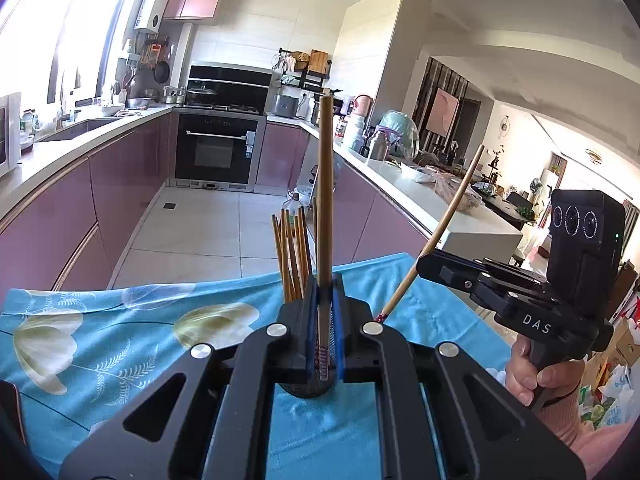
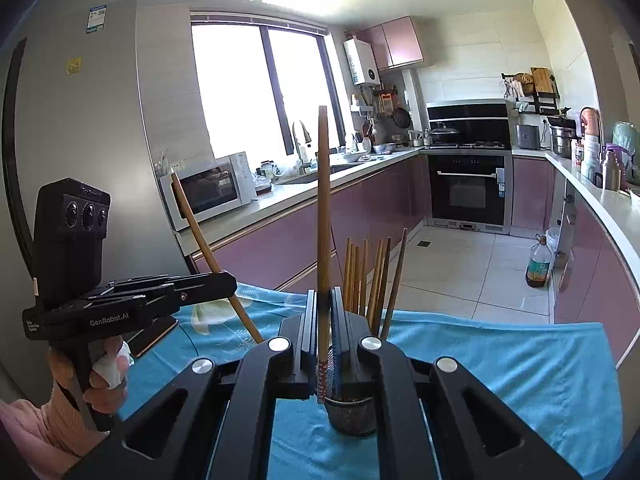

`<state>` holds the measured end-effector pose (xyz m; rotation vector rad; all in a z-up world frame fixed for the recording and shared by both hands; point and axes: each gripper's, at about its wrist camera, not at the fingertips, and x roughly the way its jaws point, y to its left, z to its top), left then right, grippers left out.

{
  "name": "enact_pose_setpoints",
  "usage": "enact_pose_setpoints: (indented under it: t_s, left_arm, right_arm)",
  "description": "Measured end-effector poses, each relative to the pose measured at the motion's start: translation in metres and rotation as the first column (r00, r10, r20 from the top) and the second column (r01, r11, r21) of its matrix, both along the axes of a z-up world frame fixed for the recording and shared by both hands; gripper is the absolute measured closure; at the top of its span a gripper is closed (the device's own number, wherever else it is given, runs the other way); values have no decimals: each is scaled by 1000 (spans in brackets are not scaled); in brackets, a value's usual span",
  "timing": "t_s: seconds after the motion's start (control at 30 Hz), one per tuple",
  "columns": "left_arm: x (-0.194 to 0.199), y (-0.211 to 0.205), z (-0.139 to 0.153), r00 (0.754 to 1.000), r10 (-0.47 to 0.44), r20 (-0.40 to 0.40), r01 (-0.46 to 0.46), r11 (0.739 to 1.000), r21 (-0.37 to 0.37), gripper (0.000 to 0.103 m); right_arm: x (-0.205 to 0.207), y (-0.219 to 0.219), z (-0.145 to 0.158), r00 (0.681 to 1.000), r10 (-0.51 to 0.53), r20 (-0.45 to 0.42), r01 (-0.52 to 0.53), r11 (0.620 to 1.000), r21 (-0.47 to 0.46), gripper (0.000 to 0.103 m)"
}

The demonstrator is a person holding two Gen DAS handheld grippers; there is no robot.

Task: Organize utensils
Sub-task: 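Lift both held chopsticks upright and carry them over the mesh holder, then lower both chopsticks into the mesh holder among the others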

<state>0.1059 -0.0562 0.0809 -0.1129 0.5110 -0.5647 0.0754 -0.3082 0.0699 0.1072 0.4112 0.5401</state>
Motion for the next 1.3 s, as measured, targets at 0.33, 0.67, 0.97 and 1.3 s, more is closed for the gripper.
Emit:
enact_pose_setpoints:
  t_s: [0.33, 0.67, 0.97, 1.3]
  left_arm:
    - [4, -8, 8, 1000, 2, 30, -3, 1000, 10, 95]
    - [14, -17, 0, 1000, 12, 11, -12, 1000, 27, 95]
    - [29, -24, -7, 1000, 16, -21, -15, 998, 54, 95]
    - [37, -29, -15, 999, 14, -43, -10, 997, 80, 95]
  right_arm:
    - [5, 1, 2, 1000, -8, 4, 8, 1000, -2, 97]
    - [15, 3, 0, 1000, -22, -12, 22, 1000, -2, 97]
    - [21, 3, -6, 999, -32, -34, 31, 999, -7, 97]
    - [27, 5, -9, 998, -42, -51, 41, 999, -17, 97]
